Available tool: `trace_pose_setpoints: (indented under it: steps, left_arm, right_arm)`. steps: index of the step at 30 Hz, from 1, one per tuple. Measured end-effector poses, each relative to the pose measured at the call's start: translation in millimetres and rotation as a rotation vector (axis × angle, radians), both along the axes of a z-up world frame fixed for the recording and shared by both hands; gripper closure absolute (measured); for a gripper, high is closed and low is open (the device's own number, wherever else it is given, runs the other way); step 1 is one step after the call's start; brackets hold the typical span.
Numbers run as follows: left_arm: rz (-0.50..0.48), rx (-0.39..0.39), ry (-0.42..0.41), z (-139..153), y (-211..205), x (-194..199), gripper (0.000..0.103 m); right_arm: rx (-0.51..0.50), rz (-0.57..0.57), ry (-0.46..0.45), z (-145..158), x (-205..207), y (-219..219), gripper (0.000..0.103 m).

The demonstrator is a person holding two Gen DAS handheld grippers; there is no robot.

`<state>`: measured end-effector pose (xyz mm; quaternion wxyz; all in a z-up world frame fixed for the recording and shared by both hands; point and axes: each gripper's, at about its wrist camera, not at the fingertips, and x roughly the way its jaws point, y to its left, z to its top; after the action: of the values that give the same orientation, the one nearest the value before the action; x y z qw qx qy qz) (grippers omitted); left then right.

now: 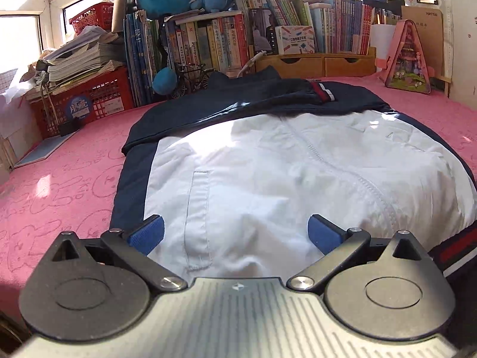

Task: Fold clothes
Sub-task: 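Lift the held hem and fold it toward the collar with both grippers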

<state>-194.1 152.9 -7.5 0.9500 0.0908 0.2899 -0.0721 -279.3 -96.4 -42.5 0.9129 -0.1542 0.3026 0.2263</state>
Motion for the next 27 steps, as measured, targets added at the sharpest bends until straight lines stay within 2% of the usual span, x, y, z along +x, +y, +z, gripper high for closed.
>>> trace_pose_setpoints:
  steps: [2, 6, 7, 9, 11, 12, 14, 16, 18, 20, 24, 27]
  left_arm:
    - [0.011, 0.004, 0.015, -5, 6, -19, 0.000]
    - [0.032, 0.049, 0.083, -23, 12, -38, 0.000]
    - [0.033, 0.069, 0.097, -28, 13, -42, 0.000]
    - [0.029, 0.109, 0.109, -36, 12, -46, 0.000]
    - [0.033, 0.141, 0.111, -43, 10, -46, 0.000]
    - [0.037, 0.146, 0.111, -44, 9, -45, 0.000]
    - [0.037, 0.139, 0.103, -43, 6, -43, 0.000]
    - [0.022, 0.131, 0.087, -40, 1, -43, 0.000]
    - [0.004, 0.122, 0.070, -37, -4, -43, 0.000]
    - [-0.013, 0.113, 0.053, -34, -9, -44, 0.000]
    - [-0.056, 0.123, 0.000, -21, -20, -45, 0.000]
    - [-0.099, 0.181, -0.059, -15, -32, -45, 0.000]
  right_arm:
    - [-0.070, 0.001, -0.017, -10, -6, 9, 0.000]
    - [-0.327, -0.036, -0.084, -37, -15, 33, 0.000]
    - [-0.394, -0.058, -0.116, -45, -18, 38, 0.001]
    - [-0.452, -0.093, -0.182, -51, -22, 43, 0.007]
    - [-0.407, -0.113, -0.213, -44, -25, 43, 0.029]
    - [-0.351, -0.117, -0.211, -36, -26, 41, 0.033]
    - [-0.260, -0.135, -0.240, -17, -28, 37, 0.051]
    - [-0.207, -0.159, -0.293, 2, -29, 36, 0.058]
    - [-0.175, -0.166, -0.334, 18, -24, 37, 0.061]
    - [-0.156, -0.163, -0.349, 25, -10, 38, 0.071]
    - [-0.069, -0.182, -0.326, 35, 32, 39, 0.084]
    - [0.034, -0.224, -0.309, 51, 65, 33, 0.089]
